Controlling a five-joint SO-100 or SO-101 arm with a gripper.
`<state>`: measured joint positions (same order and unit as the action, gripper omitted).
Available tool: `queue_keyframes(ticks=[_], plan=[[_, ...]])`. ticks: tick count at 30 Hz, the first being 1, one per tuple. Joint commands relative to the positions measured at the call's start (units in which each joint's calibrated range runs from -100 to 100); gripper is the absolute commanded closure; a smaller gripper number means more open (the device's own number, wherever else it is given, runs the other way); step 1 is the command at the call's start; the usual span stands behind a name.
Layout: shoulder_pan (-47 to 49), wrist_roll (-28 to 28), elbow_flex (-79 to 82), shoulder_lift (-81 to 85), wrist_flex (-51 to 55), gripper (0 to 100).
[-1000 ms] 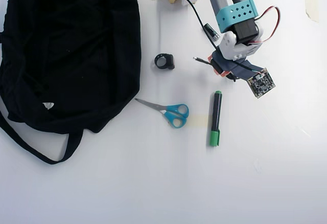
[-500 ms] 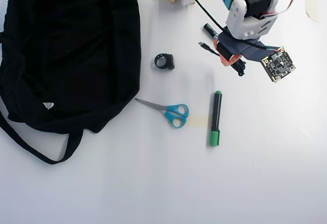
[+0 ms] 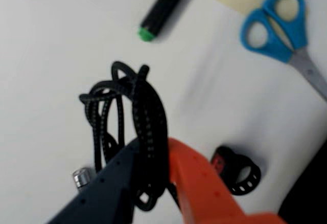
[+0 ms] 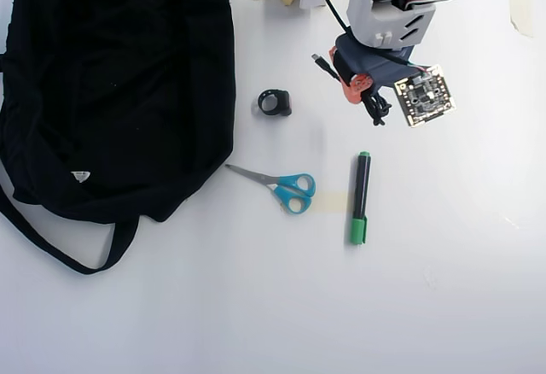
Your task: Put the cable into the black bag
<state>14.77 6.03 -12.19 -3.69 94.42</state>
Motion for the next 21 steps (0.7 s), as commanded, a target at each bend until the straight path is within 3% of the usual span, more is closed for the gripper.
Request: queue_keyframes(ticks=[1,21], plan=[[-4.5,-0.2,-2.8,3.0,-0.2,98],[-21.2,0.2,-5.0,3.1,-0.8,98]])
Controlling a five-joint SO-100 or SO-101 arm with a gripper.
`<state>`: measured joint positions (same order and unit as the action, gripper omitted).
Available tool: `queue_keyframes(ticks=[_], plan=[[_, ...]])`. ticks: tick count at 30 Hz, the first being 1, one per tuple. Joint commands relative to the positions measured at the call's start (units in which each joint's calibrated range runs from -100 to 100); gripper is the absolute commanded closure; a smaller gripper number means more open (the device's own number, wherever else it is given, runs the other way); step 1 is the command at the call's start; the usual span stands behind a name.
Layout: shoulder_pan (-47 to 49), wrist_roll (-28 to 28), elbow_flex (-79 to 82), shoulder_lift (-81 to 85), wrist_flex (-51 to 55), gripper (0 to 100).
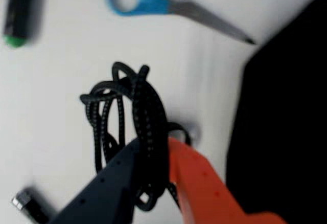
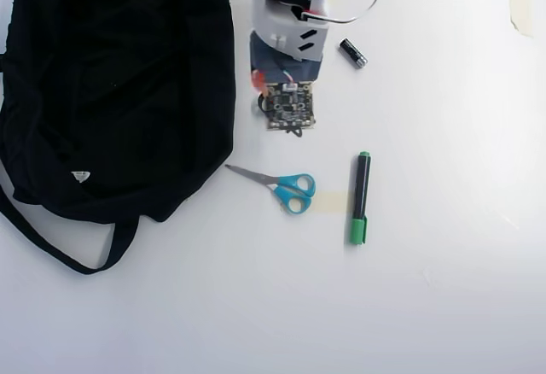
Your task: Put the cable into the black bag
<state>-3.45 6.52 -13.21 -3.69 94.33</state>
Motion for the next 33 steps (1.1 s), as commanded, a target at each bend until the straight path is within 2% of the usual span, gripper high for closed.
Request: queue_keyframes(ticks=[1,11,17,21,29,31,33], plan=[[-4.2,-0.3,-4.2,3.1,-0.6,98],[-16.4,-0.4,-6.4,3.1,-3.5,98],[-20.9,-5.3,-8.7,3.2,-4.2,98],[-25.0,-10.7,-8.7,3.2,-4.5,98],[-39.3,-14.1,-7.7,1.9,-5.3,98],[-43.6,-13.7,-5.2,1.7,-9.8,98],[-48.8,-13.7,5.2,1.7,-20.2,98]])
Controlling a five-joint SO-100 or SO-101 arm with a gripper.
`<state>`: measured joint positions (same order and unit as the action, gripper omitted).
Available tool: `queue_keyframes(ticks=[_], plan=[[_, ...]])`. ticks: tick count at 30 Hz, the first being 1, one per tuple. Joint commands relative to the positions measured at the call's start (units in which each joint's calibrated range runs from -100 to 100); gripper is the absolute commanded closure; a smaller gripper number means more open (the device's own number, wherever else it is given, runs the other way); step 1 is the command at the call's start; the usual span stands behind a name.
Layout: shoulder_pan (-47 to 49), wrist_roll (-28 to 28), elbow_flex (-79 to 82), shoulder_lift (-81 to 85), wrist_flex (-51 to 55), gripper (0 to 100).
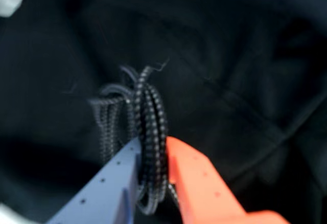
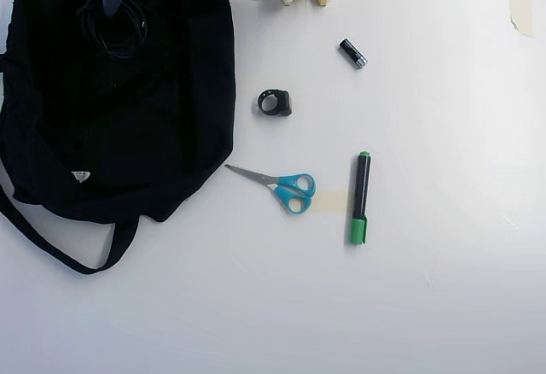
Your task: Put the cable into the black bag
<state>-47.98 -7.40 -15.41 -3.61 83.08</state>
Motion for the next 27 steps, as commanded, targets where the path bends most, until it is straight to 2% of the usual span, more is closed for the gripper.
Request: queue_keyframes(ticks=[1,3,5,6,9,10,13,15,17,19,23,25,26,27], plan=[[-5.1,0.2,11.8,1.6,-13.5,98],[-8.5,0.2,22.5,1.6,-22.4,98],[-8.9,0.2,23.9,1.7,-22.5,97],[-8.8,-0.2,23.8,1.7,-22.5,93],[-8.8,-0.7,23.8,2.8,-22.3,72],[-8.8,-1.1,23.0,3.0,-21.8,69],[-6.9,-1.1,23.0,4.9,-18.4,68],[-4.5,-1.2,23.0,12.2,-14.4,68],[2.6,-1.9,24.1,18.1,-10.2,68],[10.4,-4.2,24.2,19.0,-10.1,69],[27.9,-4.2,24.2,19.0,-10.0,69],[36.7,-6.8,24.1,19.0,-10.0,70],[39.1,-7.1,24.1,19.0,-10.0,74],[41.5,-7.9,23.9,19.1,-10.0,84]])
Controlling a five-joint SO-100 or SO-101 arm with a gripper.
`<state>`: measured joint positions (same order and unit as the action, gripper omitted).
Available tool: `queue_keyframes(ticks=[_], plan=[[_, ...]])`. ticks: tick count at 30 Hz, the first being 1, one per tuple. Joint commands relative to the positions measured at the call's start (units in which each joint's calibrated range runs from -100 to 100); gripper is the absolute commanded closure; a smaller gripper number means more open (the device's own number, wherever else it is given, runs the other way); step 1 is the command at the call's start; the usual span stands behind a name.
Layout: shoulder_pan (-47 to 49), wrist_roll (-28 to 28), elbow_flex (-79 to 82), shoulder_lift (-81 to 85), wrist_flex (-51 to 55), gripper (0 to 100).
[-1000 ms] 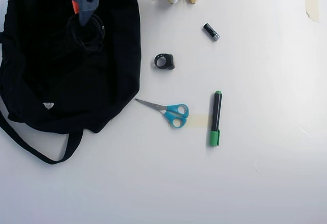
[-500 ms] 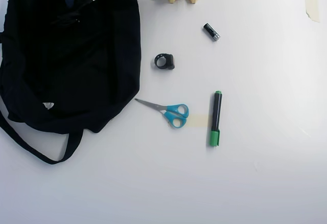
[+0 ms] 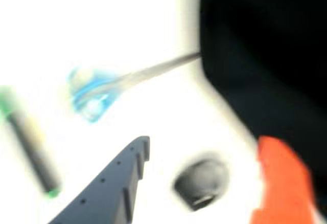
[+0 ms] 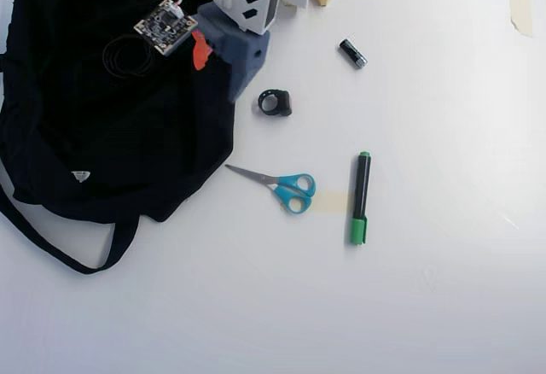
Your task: Put the cable into the black bag
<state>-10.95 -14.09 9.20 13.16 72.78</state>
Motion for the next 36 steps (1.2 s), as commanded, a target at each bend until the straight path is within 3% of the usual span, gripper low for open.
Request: queue_keyframes(ticks=[1,6,18,29,36], plan=[[6.9,-1.4,-1.1,2.4,-0.6,96],[8.6,-1.1,-0.8,2.4,-0.4,98],[17.8,9.3,5.3,9.9,2.7,98],[22.7,10.7,28.2,31.5,2.3,98],[25.4,10.7,52.8,49.7,-8.0,98]])
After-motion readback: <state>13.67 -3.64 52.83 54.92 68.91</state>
